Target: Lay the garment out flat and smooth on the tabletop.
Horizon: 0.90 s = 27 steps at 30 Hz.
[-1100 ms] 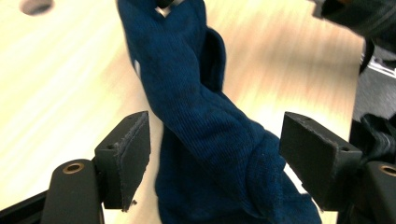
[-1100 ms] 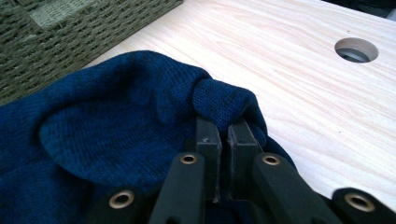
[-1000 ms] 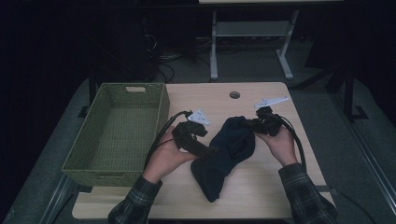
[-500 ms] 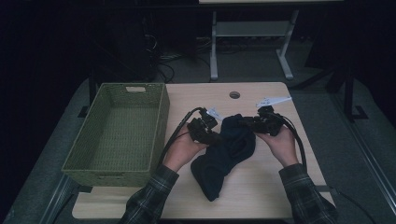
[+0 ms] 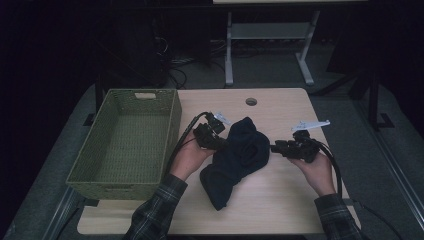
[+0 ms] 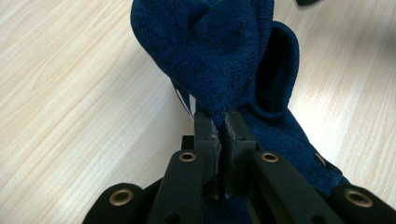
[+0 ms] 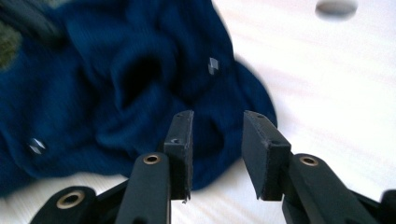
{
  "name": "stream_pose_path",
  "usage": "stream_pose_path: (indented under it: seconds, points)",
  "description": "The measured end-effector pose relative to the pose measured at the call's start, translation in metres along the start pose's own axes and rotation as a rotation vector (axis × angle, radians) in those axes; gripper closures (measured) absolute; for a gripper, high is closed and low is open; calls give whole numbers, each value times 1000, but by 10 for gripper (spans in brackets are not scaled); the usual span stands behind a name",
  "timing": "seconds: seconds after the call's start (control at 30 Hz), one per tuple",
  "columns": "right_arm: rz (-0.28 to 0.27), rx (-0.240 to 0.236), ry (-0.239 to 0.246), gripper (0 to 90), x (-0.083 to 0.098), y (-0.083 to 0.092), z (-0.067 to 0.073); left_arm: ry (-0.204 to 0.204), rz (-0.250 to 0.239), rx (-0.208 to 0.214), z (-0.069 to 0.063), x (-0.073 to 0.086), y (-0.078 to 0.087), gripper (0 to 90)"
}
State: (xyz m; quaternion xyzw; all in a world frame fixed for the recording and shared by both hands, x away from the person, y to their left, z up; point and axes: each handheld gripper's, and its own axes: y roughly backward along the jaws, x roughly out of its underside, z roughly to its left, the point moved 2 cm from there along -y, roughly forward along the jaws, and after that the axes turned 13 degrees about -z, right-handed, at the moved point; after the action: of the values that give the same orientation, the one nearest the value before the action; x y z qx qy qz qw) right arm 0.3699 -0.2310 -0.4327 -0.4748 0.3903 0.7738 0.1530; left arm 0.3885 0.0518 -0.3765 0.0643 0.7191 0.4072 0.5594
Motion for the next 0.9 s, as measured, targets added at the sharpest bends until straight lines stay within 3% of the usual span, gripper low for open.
stream_pose_path:
  seconds: [0.13,0.3,0.47,0.67,0.9]
  points:
    - [68,1,-18,645,18,-14,-2,4,-3,1,0,0,0,858]
    - [105,3,-37,645,27,-24,-2,8,-9,1,0,1,0,859]
    - [107,-1,-47,662,30,-29,-4,12,-10,4,2,2,1,860]
    - [123,-5,-59,863,34,-37,-6,17,-15,6,2,3,0,861]
    - [100,-3,-44,892,31,-32,-7,21,-34,11,1,2,3,865]
